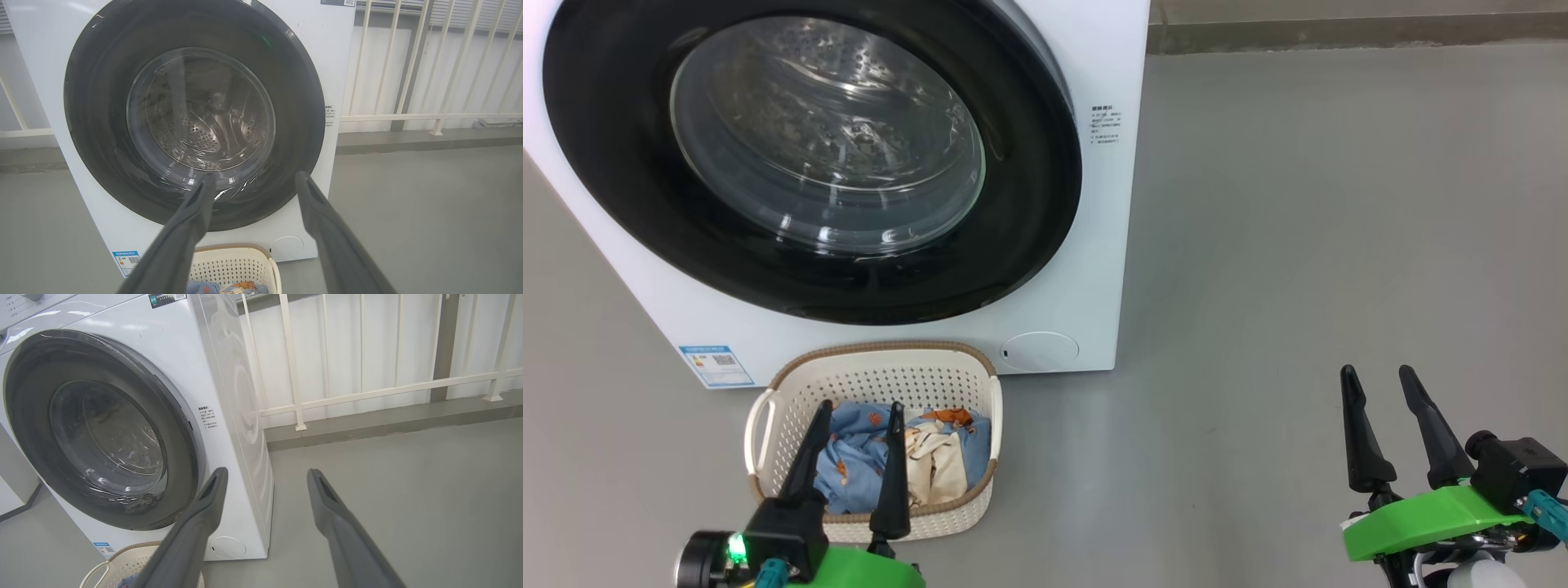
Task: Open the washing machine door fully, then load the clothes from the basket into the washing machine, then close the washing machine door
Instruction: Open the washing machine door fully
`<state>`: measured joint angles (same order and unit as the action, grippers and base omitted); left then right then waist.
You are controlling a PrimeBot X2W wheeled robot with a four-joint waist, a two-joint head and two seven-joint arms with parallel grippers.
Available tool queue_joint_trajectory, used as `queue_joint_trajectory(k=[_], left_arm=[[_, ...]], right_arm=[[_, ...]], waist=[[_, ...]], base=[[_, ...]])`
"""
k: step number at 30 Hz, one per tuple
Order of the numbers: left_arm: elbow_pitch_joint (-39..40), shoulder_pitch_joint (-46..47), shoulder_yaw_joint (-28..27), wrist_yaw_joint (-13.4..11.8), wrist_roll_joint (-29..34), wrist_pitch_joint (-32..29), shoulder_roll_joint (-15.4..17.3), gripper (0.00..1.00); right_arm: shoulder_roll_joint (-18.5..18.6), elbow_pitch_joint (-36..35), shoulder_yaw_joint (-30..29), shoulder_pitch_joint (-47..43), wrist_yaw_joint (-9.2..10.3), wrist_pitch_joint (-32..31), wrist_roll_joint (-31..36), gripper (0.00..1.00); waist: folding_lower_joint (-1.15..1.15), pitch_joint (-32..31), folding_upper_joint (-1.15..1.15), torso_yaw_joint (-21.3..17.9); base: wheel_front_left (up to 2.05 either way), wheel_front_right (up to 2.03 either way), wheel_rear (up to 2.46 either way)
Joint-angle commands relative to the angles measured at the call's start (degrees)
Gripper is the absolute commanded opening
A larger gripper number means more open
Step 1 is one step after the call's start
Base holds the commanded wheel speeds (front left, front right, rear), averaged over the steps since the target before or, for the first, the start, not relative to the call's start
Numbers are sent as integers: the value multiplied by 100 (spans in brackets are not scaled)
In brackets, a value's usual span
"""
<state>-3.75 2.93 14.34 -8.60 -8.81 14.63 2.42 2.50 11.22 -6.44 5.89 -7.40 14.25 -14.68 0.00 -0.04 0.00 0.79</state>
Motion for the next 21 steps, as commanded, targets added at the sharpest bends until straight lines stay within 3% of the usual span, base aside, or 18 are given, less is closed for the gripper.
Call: queue_joint_trajectory(k=[1, 21], left_arm=[[145, 201, -175, -39, 17, 37, 46, 100], [112, 194, -184, -100, 56, 37, 46, 100]], right_arm=[[38, -119, 136, 242, -9, 42, 3, 100], [38, -83, 154, 249, -9, 49, 2, 100]], waist=[[0, -2, 0, 0], [0, -17, 0, 4]], base=[[0, 0, 0], [0, 0, 0]])
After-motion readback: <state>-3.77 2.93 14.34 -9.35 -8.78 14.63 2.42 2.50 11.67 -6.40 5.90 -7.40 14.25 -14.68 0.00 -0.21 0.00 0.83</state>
